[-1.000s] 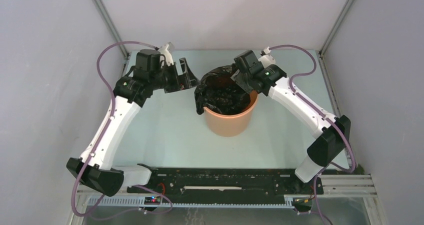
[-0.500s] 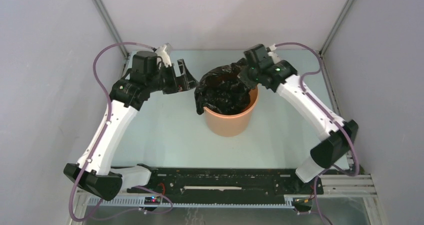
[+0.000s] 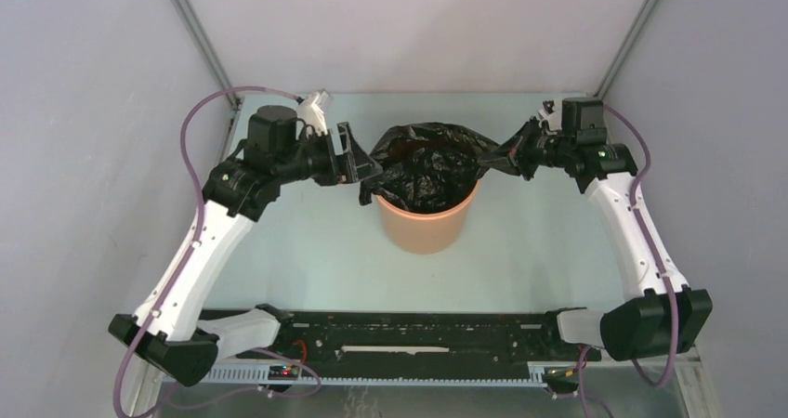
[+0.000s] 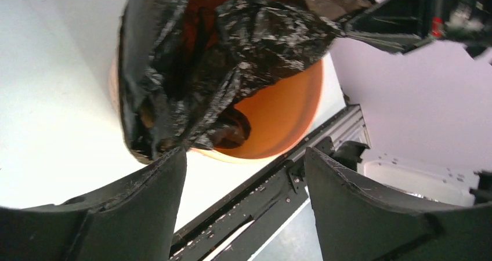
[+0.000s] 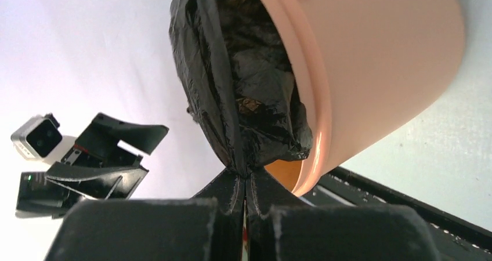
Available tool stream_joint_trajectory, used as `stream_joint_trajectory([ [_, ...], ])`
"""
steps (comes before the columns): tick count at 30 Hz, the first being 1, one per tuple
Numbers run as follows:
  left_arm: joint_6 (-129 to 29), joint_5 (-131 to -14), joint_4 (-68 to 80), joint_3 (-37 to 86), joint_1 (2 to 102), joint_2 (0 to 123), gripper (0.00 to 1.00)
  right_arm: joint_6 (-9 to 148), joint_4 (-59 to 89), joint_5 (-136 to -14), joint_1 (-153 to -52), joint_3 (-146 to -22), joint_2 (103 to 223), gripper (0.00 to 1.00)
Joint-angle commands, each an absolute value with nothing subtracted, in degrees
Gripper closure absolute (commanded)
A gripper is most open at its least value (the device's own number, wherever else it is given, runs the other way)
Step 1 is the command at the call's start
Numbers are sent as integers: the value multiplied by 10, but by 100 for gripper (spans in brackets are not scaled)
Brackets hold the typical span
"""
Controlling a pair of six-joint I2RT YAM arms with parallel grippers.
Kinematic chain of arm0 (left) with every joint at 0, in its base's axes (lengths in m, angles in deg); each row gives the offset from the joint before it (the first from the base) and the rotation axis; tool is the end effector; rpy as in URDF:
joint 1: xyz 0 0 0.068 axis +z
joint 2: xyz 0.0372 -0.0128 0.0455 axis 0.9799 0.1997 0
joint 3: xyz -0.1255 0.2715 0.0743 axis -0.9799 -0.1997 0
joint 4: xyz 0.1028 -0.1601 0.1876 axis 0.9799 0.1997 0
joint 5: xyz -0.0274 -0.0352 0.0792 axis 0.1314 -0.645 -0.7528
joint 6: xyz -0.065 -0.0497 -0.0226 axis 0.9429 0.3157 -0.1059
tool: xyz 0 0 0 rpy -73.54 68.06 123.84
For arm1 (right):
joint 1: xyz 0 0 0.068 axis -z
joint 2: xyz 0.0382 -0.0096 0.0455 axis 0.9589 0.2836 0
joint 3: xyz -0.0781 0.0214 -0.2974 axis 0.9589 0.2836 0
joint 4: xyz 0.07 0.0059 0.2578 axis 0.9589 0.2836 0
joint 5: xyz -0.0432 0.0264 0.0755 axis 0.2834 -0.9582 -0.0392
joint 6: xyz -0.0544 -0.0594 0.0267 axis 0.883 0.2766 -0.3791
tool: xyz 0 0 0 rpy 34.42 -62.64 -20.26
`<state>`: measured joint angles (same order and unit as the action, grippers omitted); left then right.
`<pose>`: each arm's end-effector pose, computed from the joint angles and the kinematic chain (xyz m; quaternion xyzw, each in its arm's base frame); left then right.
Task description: Put the trash bags into the trash bin
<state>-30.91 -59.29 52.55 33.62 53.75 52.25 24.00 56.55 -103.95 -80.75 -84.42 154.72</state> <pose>0.2181 -0.1305 0.4385 0.0463 0.8548 -0.3721 0.3588 0.2754 0.0793 0.3896 0.2041 0.8441 0.4463 0.2158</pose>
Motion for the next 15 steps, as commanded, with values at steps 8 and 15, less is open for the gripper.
stream_joint_trajectory([
  [8, -359, -661, 540, 396, 438, 539, 18, 353, 546, -1261, -756, -826, 1573, 100],
  [15, -447, -772, 615, 516, 396, 648, 22, 347, 533, -1275, -750, -824, 1574, 100],
])
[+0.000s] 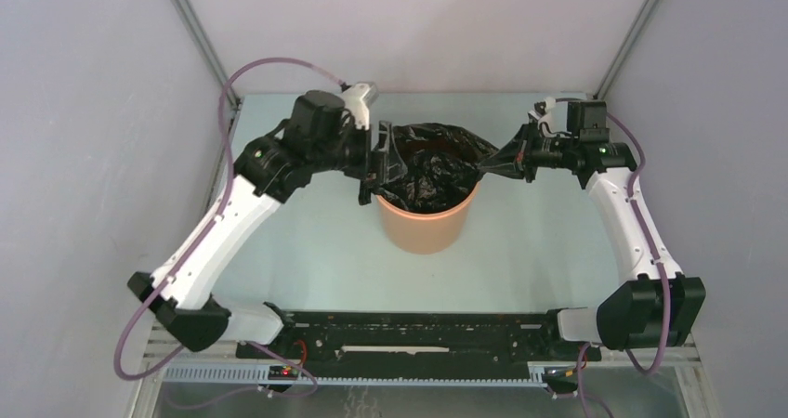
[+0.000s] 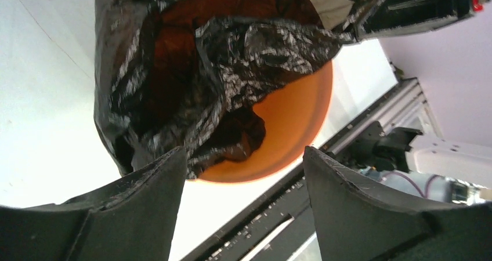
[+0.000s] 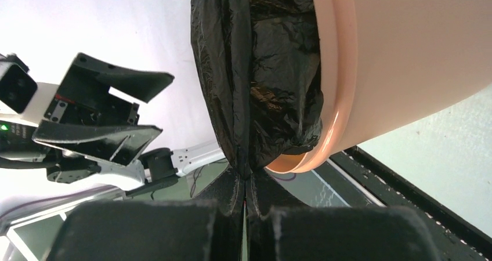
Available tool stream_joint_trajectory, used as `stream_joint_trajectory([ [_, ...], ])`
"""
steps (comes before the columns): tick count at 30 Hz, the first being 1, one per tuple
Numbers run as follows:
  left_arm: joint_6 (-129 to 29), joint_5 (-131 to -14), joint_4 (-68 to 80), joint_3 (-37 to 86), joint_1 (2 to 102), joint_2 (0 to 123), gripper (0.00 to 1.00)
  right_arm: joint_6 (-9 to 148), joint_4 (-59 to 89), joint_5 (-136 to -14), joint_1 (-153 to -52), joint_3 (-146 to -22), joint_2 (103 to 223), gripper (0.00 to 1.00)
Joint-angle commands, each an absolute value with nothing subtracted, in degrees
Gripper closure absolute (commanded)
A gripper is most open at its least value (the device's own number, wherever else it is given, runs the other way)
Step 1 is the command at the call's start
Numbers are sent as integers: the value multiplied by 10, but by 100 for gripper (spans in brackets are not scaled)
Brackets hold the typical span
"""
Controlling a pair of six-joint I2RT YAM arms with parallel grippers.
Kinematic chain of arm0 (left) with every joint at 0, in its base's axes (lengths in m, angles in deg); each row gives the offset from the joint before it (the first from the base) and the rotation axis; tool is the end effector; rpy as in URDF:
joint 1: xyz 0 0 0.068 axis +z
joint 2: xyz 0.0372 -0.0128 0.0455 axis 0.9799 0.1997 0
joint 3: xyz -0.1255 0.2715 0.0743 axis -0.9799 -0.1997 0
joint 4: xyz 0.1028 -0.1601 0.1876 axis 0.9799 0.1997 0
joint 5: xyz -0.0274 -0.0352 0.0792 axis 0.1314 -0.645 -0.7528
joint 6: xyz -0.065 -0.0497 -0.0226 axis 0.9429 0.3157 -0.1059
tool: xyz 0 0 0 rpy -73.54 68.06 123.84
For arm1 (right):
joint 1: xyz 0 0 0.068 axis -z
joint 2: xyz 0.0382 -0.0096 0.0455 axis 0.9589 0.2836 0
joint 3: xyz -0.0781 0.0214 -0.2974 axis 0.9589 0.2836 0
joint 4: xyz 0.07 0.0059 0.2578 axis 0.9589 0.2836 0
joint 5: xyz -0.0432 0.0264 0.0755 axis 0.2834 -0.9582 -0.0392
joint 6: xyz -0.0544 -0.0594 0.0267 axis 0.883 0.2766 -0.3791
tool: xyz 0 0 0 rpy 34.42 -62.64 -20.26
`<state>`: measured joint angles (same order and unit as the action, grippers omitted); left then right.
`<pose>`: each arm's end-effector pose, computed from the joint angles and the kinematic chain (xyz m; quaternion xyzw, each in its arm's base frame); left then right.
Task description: Put the trash bags into the trash bin
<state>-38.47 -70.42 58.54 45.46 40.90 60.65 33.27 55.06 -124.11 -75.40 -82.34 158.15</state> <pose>0.2190 -0.1854 0.4589 0.1503 0.8615 -0.3109 0.3722 0.2843 0.0714 0.3761 0.1069 0.8232 0.5344 0.1593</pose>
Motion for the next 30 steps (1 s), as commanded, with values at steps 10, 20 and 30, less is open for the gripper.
stream_joint_trajectory([
  [10, -466, -719, 622, 583, 383, 764, 36, 348, 536, -1280, -741, -825, 1570, 100],
  [20, -463, -745, 631, 575, 378, 782, 62, 351, 539, -1278, -740, -824, 1571, 100],
  [30, -464, -744, 608, 512, 368, 703, 100, 370, 575, -1268, -740, -825, 1569, 100],
])
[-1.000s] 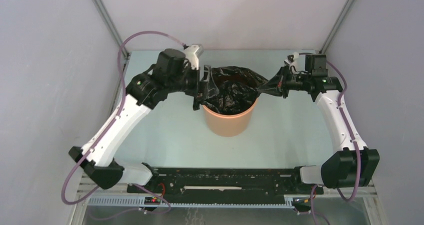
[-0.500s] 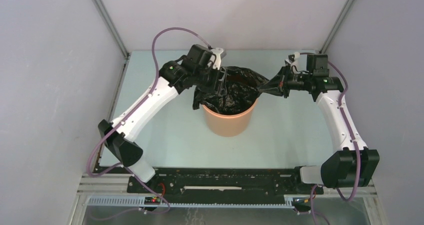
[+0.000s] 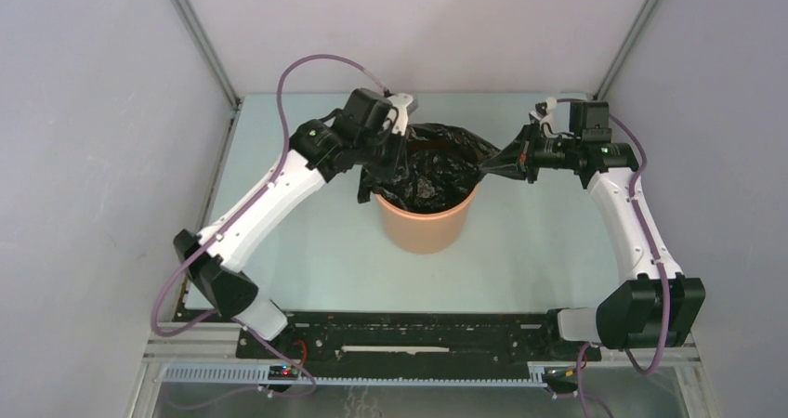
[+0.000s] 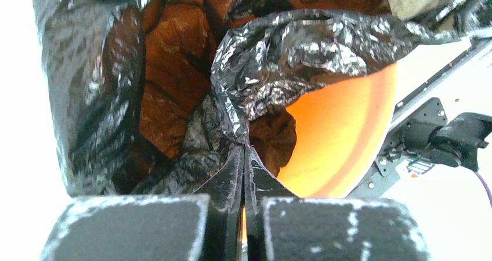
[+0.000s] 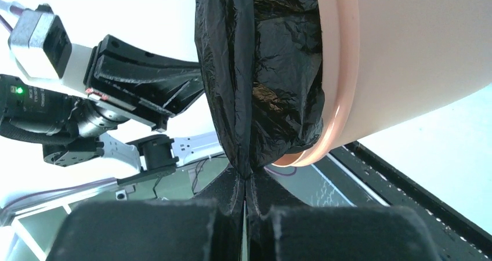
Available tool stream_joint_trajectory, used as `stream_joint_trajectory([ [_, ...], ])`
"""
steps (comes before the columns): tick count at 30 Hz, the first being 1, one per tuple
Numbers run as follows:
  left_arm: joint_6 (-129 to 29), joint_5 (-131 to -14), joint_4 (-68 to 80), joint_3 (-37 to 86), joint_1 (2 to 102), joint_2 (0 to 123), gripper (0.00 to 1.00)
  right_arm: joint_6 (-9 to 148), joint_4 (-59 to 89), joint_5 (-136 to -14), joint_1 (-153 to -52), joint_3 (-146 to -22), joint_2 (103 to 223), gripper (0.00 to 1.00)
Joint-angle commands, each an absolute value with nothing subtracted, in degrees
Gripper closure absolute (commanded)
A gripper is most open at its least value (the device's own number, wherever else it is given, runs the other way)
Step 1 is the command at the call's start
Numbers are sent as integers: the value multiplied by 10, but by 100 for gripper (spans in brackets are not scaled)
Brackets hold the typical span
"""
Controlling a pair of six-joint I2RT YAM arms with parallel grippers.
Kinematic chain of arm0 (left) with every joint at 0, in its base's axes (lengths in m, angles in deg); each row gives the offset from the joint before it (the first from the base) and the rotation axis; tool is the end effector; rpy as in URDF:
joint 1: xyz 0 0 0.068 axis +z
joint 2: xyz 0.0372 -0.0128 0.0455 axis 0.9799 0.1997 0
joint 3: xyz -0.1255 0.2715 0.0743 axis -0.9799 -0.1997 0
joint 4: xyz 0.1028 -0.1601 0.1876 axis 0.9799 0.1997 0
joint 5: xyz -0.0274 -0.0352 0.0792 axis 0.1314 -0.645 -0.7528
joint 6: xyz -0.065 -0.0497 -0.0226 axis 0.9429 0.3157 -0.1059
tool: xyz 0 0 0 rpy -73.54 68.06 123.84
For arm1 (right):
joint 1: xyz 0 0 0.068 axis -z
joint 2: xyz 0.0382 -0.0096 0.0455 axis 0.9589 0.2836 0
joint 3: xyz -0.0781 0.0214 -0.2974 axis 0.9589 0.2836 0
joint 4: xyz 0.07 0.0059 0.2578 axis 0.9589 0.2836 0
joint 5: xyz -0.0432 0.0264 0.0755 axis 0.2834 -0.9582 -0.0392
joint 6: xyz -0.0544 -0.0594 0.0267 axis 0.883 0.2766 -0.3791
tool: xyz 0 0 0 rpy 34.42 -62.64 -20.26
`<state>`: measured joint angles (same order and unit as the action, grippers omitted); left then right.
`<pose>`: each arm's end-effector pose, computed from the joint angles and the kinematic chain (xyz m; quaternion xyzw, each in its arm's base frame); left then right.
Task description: Put the trash bags into the trash bin
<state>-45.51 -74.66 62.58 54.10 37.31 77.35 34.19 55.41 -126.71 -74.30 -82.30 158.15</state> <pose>0.2742 -0.2502 0.4120 0.2175 0.8956 -0.2282 0.3137 0.2831 0.0677 0.3773 0.0991 0.8169 0.5465 0.1552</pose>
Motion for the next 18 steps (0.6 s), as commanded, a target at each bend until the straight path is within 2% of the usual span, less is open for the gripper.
stream_joint_trajectory([
  [1, -461, -734, 600, 496, 367, 688, 100, 380, 587, -1261, -728, -825, 1570, 100],
  [10, -442, -665, 547, 364, 359, 561, 100, 405, 625, -1226, -723, -824, 1572, 100],
  [18, -427, -660, 537, 275, 359, 523, 100, 412, 634, -1214, -724, -824, 1575, 100],
])
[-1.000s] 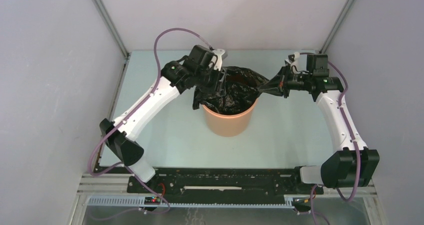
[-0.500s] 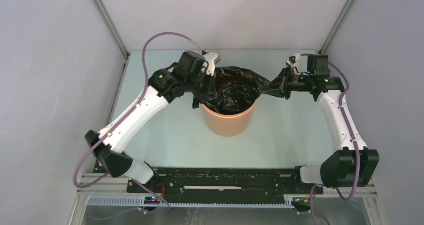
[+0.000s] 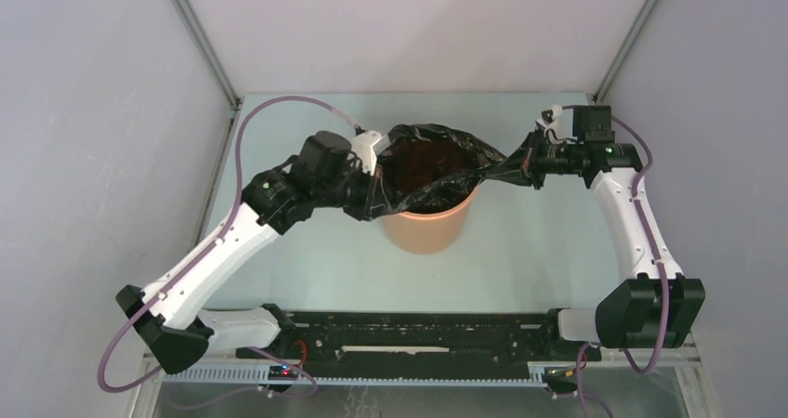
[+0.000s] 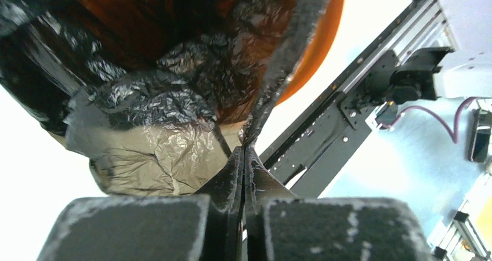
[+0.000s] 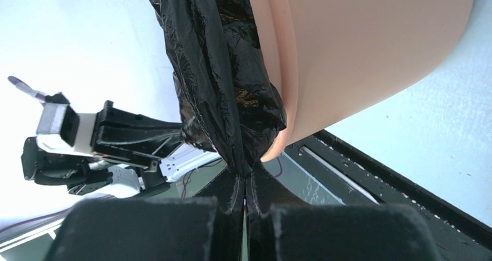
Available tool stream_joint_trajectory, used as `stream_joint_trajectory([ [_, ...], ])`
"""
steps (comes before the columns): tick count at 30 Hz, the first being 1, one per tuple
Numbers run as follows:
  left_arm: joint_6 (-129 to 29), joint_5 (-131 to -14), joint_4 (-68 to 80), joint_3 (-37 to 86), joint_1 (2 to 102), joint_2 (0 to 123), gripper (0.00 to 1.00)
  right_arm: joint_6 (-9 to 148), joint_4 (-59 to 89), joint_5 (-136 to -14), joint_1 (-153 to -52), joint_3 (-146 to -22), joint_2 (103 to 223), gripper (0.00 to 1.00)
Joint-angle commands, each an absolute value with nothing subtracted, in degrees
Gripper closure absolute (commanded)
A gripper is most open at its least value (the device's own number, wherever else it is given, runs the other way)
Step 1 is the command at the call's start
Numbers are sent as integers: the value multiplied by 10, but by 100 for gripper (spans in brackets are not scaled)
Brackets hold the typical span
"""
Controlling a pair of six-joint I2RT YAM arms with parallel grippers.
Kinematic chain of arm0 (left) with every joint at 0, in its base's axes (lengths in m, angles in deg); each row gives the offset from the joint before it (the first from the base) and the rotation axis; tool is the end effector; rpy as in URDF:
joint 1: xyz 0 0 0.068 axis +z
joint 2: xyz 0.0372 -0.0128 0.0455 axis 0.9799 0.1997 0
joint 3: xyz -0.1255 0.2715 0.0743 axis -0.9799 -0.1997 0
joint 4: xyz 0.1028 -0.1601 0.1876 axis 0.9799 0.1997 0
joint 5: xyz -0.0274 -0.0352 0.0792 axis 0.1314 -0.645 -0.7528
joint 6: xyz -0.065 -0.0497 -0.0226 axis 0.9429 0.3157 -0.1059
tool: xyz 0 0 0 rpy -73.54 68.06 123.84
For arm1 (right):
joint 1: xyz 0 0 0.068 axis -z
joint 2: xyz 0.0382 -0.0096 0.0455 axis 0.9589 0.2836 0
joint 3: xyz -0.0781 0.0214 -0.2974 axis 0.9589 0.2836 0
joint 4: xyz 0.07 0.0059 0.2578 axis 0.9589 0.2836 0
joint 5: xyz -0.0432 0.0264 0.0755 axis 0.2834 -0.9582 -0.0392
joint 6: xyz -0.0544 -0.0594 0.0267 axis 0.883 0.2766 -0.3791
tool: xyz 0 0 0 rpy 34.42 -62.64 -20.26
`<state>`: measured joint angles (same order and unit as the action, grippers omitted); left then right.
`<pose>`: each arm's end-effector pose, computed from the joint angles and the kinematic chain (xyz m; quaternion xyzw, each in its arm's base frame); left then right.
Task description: Put the trash bags into the trash bin
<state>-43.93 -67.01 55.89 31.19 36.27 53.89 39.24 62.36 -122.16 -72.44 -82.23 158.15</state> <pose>0.1813 -0.1883 0.4081 0.2385 0.8592 -0.3132 0.3267 0.2782 0.0554 0.3638 0.1262 0.8417 0.5021 0.1534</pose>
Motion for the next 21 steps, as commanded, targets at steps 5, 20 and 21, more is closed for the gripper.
stream_joint_trajectory([
  [5, -424, -685, 532, 227, 359, 511, 100, 440, 660, -1201, -723, -824, 1588, 100],
  [20, -441, -746, 519, 158, 359, 515, 100, 488, 684, -1113, -757, -824, 1609, 90],
  [21, -443, -752, 517, 151, 359, 512, 100, 492, 686, -1103, -760, -824, 1609, 90],
])
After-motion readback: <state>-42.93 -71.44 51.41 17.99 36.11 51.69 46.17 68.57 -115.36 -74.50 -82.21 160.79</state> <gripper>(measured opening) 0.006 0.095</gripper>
